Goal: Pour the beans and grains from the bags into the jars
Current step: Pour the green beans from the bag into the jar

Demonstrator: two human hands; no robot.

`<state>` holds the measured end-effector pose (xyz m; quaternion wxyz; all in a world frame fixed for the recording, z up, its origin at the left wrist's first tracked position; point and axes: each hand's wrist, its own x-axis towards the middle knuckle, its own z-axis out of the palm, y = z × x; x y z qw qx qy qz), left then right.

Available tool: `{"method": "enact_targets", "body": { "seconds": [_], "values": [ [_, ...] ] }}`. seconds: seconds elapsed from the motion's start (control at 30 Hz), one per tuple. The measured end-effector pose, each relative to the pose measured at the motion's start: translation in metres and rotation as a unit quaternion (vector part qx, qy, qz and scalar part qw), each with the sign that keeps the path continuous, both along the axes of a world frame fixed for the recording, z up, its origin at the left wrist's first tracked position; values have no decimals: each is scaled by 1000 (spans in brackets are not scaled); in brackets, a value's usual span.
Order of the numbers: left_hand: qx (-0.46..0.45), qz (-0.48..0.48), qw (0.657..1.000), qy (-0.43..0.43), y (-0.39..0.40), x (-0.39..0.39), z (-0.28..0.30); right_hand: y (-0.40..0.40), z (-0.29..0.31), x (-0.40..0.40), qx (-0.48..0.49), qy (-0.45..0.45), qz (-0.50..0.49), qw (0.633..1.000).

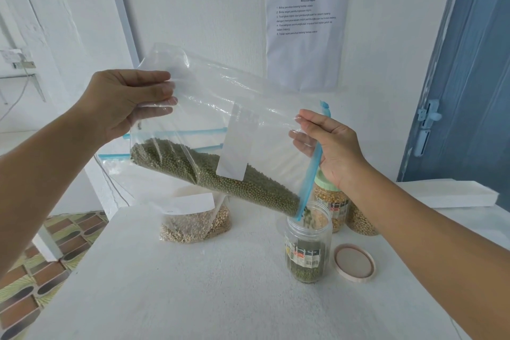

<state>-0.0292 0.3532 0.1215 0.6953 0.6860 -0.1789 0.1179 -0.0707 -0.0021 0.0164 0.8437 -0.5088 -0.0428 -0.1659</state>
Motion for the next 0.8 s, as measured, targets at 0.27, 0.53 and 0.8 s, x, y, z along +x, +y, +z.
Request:
{"method": "enact_targets", "body": {
  "seconds": [0.27, 0.53, 0.8],
  "values": [
    [0, -4, 1000, -1, -1, 1, 0, -1, -1, 0, 2, 2, -4, 1000],
    [3, -11, 1000, -4, 0, 0, 1, -1, 0, -1, 0, 1, -5, 1000],
    [2, -10, 1000, -5, -1, -1, 2, -1, -1, 1, -2, 2, -4, 1000]
  ]
}}
